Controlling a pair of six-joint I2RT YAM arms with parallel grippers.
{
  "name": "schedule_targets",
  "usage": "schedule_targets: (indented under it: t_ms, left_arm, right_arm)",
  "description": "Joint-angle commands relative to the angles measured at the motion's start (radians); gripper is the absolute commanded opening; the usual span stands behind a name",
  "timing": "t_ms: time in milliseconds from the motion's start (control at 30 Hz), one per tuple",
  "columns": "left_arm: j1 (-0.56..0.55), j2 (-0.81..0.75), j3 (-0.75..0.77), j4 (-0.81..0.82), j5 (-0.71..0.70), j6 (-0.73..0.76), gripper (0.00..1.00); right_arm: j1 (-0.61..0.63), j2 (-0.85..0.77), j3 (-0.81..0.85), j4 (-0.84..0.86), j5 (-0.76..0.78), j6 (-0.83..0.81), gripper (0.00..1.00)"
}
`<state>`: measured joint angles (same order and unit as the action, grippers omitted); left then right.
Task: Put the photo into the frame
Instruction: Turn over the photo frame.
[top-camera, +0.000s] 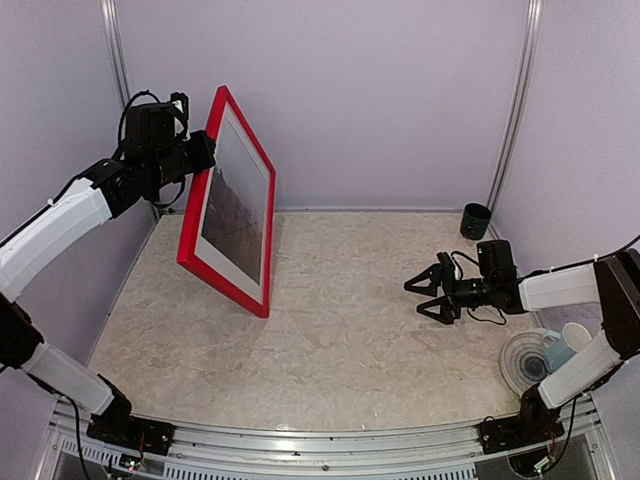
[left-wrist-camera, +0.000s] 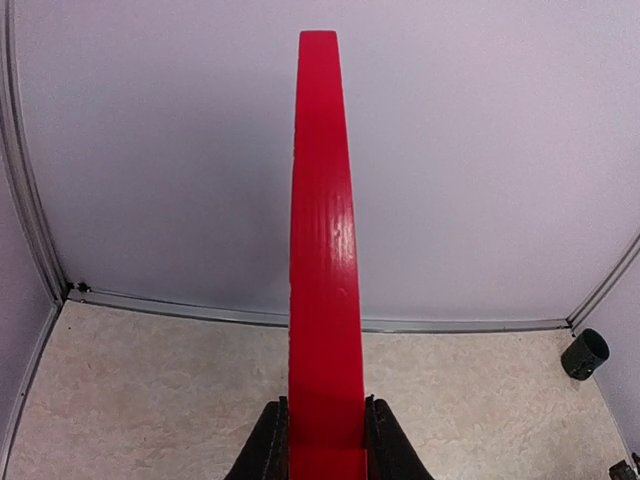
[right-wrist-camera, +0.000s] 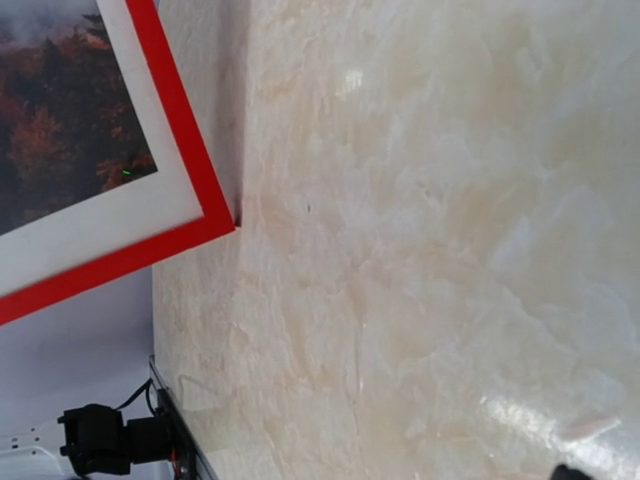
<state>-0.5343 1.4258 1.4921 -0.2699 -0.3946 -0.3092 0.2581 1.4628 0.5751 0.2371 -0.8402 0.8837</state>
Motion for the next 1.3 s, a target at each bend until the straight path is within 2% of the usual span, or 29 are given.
schedule_targets:
  t_ms: [0,200,500,767,1267]
  left_arm:
    - [0.085,-0.032,0.001,0.076,0.121,-0.049,0.00]
    - [0.198,-0.004,-0.013,0.091,0.231,-0.083,0.00]
    - [0.267,0.037,-0.022,0.098,0.313,-0.107,0.00]
    - [0.310,0.062,-0.066,0.119,0.385,-0.153,0.00]
    - [0.313,0.090,-0.132,0.173,0.461,-0.209,0.00]
  right_arm:
    - [-0.011,0.013,0.011,0.014,-0.001,-0.007,0.99]
    - [-0.011,0.014,0.018,0.008,0.000,-0.013,0.99]
    - [-0.011,0.030,0.014,0.012,0.001,-0.018,0.99]
    - [-0.011,0.056,0.007,0.037,0.000,-0.012,0.99]
    - [-0.011,0.117,0.000,0.066,0.004,-0.018,0.99]
